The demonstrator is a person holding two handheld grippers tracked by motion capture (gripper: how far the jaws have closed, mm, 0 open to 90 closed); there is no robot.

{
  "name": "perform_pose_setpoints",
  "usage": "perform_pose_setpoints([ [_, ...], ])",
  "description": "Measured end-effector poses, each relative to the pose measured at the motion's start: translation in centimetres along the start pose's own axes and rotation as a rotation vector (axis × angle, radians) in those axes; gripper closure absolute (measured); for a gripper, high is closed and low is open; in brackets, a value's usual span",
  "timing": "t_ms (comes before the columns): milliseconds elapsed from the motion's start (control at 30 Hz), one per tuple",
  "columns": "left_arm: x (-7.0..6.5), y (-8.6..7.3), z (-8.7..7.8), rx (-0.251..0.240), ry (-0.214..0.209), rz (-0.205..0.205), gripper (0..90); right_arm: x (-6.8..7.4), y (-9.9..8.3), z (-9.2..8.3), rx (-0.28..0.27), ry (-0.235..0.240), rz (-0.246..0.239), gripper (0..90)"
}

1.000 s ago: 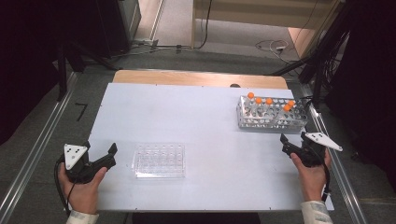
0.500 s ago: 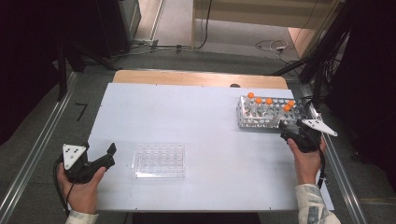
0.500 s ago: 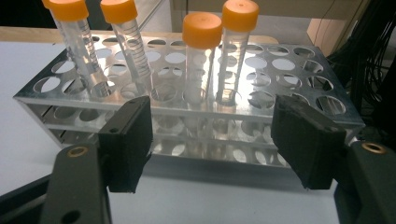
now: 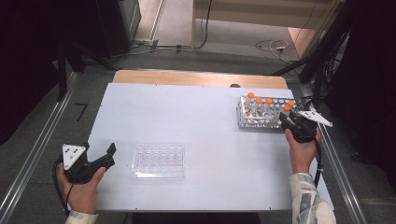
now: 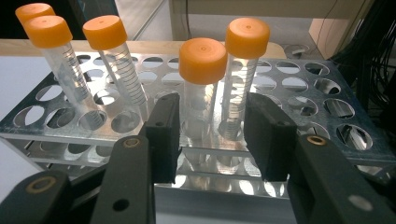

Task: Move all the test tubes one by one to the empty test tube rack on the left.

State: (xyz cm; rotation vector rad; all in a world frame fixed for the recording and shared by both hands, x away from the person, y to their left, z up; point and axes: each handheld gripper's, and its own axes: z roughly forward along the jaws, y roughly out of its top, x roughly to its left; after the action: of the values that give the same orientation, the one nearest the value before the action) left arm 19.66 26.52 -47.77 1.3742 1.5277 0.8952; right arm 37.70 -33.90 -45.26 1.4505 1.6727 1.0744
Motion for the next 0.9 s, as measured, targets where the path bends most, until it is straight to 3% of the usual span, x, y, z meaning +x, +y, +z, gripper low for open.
perform_pose_setpoints([
  [567, 0.0, 0.0, 0.0, -0.001, 0.0, 0.001, 11.1, 0.3, 0.0, 1.3, 0.006, 0.016, 0.013, 68.7],
  [900, 0.1, 0.0, 0.0, -0.003, 0.002, -0.004, 11.1, 0.7, 0.6, 1.6, 0.007, 0.006, -0.011, 72.1],
])
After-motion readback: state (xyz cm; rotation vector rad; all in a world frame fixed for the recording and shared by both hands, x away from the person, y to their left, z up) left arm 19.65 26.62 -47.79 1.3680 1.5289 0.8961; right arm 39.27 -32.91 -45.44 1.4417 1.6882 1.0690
